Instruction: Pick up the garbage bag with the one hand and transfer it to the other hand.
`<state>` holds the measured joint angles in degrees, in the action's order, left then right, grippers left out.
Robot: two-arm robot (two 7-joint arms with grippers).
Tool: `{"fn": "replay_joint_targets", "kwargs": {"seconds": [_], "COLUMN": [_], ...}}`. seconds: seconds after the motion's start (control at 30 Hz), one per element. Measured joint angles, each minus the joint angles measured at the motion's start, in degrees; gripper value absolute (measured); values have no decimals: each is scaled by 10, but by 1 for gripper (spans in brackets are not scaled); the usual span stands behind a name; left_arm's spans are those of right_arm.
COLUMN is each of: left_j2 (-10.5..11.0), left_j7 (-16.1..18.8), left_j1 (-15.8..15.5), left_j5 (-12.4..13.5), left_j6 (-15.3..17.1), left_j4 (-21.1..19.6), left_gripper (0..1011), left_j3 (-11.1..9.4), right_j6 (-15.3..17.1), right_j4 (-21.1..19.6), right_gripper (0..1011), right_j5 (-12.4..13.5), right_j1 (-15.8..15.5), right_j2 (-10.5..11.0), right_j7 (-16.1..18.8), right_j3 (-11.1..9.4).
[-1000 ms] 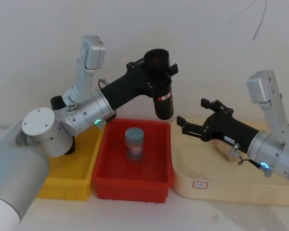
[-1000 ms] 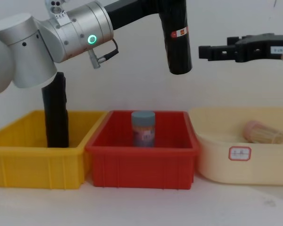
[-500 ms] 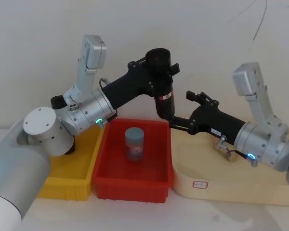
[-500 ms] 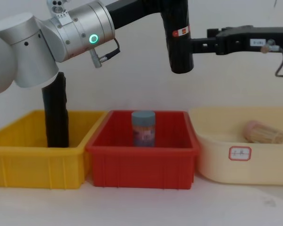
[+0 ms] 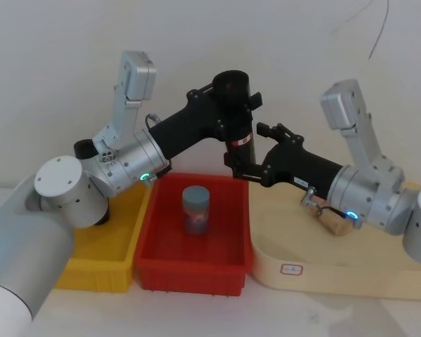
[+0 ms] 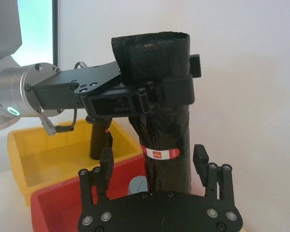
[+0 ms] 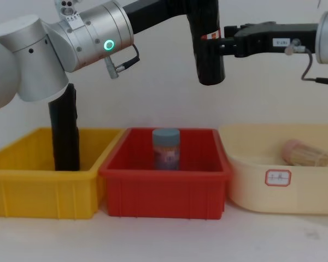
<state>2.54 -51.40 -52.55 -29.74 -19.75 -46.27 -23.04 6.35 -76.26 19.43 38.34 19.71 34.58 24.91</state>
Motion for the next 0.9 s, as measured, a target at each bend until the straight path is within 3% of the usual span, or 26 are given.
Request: {"fn": "replay_joint_targets", "kwargs": {"seconds": [0.9], "left_j2": [0], "left_j7": [0], "left_j1": [-1], "left_j5": [0], "left_j6": [0], "left_j4": [1], "left_gripper": [539], "left_j3": [0], "right_j6": [-40], "right_j4": [91], "right_gripper": [1001], "right_j5": [-1], "right_j1": [62], "right_j2": [-32], "right_j7": [22], "right_j3": [35]}}
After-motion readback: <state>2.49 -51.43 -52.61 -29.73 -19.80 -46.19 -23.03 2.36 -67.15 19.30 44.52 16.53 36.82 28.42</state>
